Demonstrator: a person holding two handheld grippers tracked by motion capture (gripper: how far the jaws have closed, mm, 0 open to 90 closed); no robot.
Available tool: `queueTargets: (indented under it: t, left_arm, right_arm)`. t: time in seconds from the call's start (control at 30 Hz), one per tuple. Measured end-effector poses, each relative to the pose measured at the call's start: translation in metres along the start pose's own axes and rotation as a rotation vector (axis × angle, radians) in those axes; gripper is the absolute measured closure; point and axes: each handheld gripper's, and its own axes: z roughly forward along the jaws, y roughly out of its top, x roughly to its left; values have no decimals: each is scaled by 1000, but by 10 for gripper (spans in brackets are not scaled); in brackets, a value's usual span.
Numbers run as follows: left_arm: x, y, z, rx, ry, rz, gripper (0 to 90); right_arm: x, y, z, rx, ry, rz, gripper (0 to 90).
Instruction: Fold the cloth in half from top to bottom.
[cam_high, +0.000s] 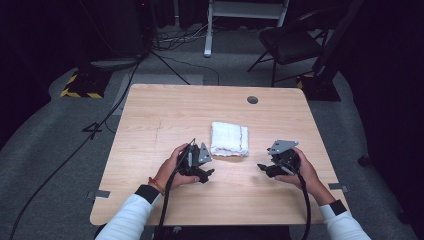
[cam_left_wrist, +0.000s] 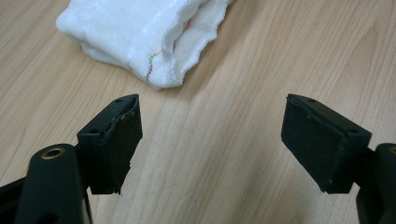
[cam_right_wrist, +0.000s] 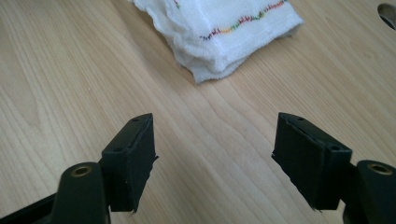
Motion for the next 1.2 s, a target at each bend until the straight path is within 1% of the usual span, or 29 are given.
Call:
queueTargets:
  t: [0.1,0.13,0.2,0.27,0.33,0.4,0.47,0.53,0.6,0.63,0.77,0.8,0.87,0.97,1.0,1.03,1.07,1.1,1.13,1.17,1.2]
  left_arm:
    - [-4,-8,-4,7,13,-3,209]
    - [-5,-10,-4,3,18,-6,209]
    - [-7,-16,-6,10,29,-22,210]
    - [-9,-23,-7,25,30,-29,208]
    - [-10,-28,-8,38,48,-34,199]
    - [-11,-34,-10,47,52,-40,199]
    - [-11,-40,-13,45,66,-36,192]
    - [-11,-46,-16,45,57,-48,190]
    - [-10,-52,-21,45,53,-59,185]
    - [-9,-54,-24,46,59,-60,185]
    - [-8,-66,-36,35,70,-56,180]
    - [-7,-69,-38,37,71,-53,180]
    - [-6,-76,-41,48,82,-58,176]
    - [-4,-88,-45,62,102,-70,175]
    - [-3,-91,-47,64,106,-74,175]
    - [-2,-95,-49,63,106,-84,175]
    - [0,-99,-51,63,96,-91,175]
    - [2,-103,-52,60,81,-109,173]
    - [4,-108,-53,41,59,-143,169]
    - [7,-112,-55,28,38,-166,171]
    - [9,-115,-56,27,25,-180,172]
  right_arm:
    - [-2,-7,-5,-7,-10,10,300]
    - [-2,-10,-7,-4,-11,21,300]
    - [-3,-15,-9,-4,-19,24,300]
    - [-4,-20,-12,0,-21,35,300]
    - [-4,-26,-15,4,-27,49,300]
    - [-4,-34,-19,11,-35,61,300]
    - [-4,-43,-23,14,-40,62,298]
    - [-5,-54,-26,17,-48,74,288]
    - [-7,-65,-29,12,-59,104,264]
    - [-8,-70,-30,11,-62,128,256]
    - [-13,-90,-38,-4,-73,174,244]
    - [-15,-94,-40,-13,-83,185,239]
    - [-18,-103,-44,-11,-110,220,223]
    - [-27,-118,-51,-16,-112,287,225]
    - [-28,-122,-54,-21,-120,299,225]
    - [-30,-126,-56,-24,-124,311,225]
    - [-30,-129,-58,-27,-126,322,224]
    - [-30,-133,-60,-35,-130,327,225]
    - [-30,-138,-61,-40,-135,334,225]
    - [-31,-142,-60,-42,-133,344,228]
    - [-31,-147,-59,-40,-131,349,228]
